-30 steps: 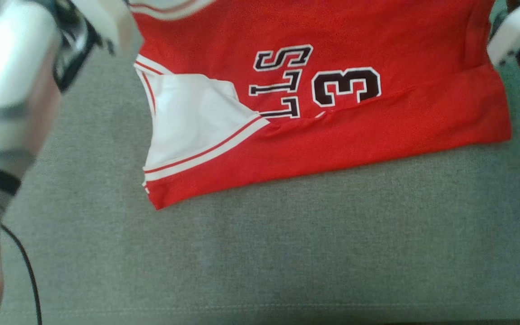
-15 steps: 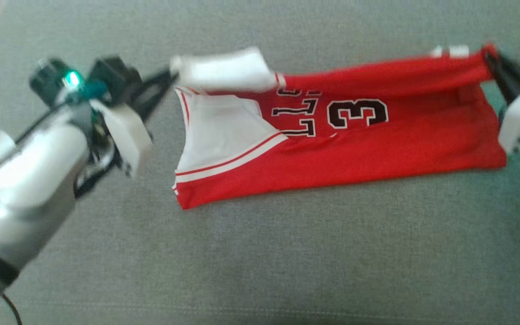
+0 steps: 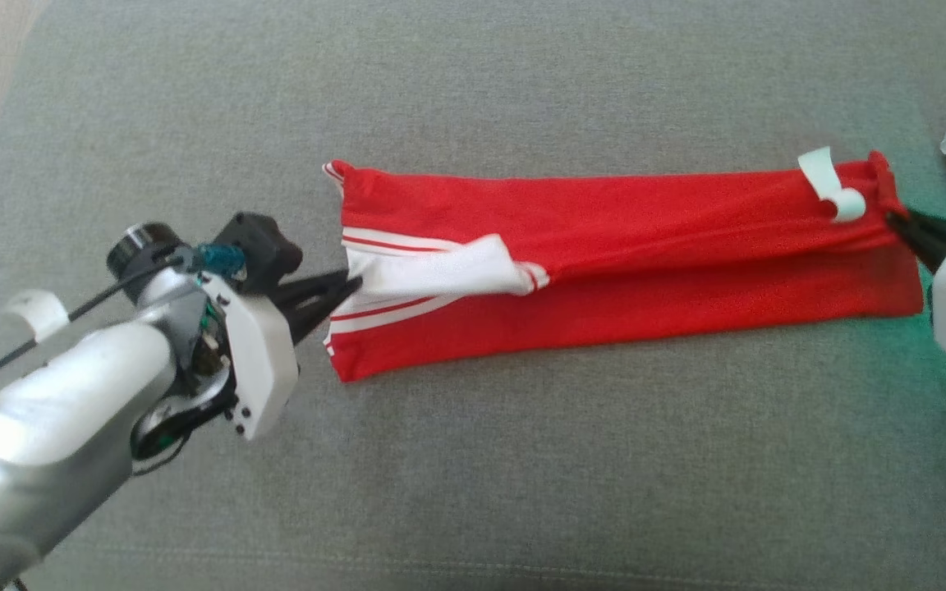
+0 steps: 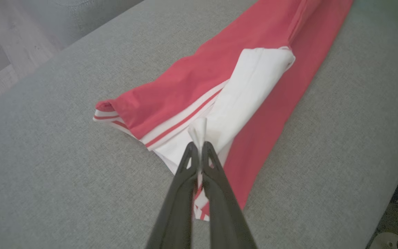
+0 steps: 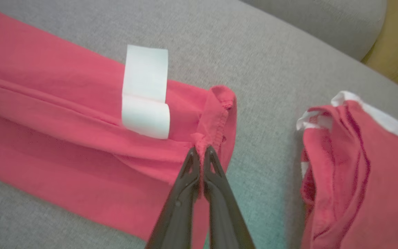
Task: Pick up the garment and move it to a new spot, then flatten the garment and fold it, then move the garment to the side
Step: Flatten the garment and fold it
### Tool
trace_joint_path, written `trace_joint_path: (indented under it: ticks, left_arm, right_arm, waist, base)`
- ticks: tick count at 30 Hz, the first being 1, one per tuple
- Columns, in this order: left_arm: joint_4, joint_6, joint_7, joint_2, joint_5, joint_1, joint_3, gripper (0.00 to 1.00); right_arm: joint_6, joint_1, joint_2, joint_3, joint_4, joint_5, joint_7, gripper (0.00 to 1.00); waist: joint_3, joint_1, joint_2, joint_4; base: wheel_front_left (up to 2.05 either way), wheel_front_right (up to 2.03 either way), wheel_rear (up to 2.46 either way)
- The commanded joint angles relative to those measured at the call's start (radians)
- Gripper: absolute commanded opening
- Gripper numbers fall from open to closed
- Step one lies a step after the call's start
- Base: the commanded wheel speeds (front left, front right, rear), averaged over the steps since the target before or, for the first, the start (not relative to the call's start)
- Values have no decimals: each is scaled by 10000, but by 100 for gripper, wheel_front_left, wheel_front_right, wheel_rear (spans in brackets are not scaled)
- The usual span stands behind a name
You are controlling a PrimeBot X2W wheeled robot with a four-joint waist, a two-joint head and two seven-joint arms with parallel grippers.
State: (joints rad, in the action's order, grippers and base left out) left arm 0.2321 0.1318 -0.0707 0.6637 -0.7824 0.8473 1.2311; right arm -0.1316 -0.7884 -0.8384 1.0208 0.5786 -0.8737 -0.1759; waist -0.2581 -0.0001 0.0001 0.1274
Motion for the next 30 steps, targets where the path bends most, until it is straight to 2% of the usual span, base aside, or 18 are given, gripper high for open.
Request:
trace_joint_path:
  ticks: [1,6,14,15,16,17,18,24,30]
  left_arm:
    - [-194,-19,-34,520,-74,275,-405,0]
    - [-366,-80,-290,555,-229,93,-300,0]
    - [-141,-210,-410,283,-148,-116,-108,0]
    - [-91,-222,-389,245,-130,-145,-91,0]
    - [-38,-241,-368,208,-134,-180,-81,38]
    - [19,-258,-359,180,-150,-220,-73,93]
    - [66,-260,-357,160,-166,-251,-62,100]
    - [257,-463,-156,148,-296,-300,-226,100]
    - [379,-1302,725,112,-619,-279,-1055,100]
  right_arm:
    - [9,183,-490,28,-152,-128,-91,0]
    - [9,193,-715,361,-465,-632,-690,0]
    - [9,188,-747,633,-483,-1149,-1320,0]
    - [9,183,-729,653,-450,-1168,-1402,72]
    - [9,186,-707,669,-420,-1202,-1491,100]
    - [9,182,-683,677,-413,-1230,-1533,100]
    - [9,182,-663,646,-367,-1285,-1563,100]
    - [9,194,-651,519,-162,-1500,-1795,100]
    - [9,116,-432,-51,-292,-1866,-1284,100]
  waist:
    - [2,1,-1,-22]
    - [-1,1,-1,-108]
    - [-77,1,-1,-202]
    - [-73,1,-1,-214]
    - [-62,1,-1,-226]
    - [-42,1,-1,-240]
    - [-13,1,-1,-257]
    - [335,1,-1,-349]
    - [801,1,-1,-481]
  base:
    - [0,0,0]
    - [0,0,0]
    - [0,0,0]
    - [0,0,0]
    - [0,0,0]
    - [0,0,0]
    - [0,0,0]
    - [0,0,0]
    - [0,0,0]
